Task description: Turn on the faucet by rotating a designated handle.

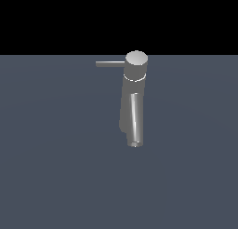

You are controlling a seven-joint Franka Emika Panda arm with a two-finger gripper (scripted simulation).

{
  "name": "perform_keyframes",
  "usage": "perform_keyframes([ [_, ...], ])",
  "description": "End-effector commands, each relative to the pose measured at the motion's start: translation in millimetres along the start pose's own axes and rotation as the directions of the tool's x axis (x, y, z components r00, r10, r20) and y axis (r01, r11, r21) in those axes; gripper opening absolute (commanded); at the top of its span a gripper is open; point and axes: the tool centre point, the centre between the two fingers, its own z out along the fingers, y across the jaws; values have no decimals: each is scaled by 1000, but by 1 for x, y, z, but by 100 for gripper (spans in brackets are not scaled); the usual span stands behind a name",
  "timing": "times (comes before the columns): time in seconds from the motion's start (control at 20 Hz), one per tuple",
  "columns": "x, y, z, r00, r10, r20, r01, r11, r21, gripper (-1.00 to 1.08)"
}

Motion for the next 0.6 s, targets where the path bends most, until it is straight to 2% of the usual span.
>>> perform_keyframes([
  [0.0, 0, 0, 0, 1000, 0, 0, 0, 1000, 0, -100],
  [0.55, 6, -7, 13, 996, 85, -24, -84, 996, 27, -100],
])
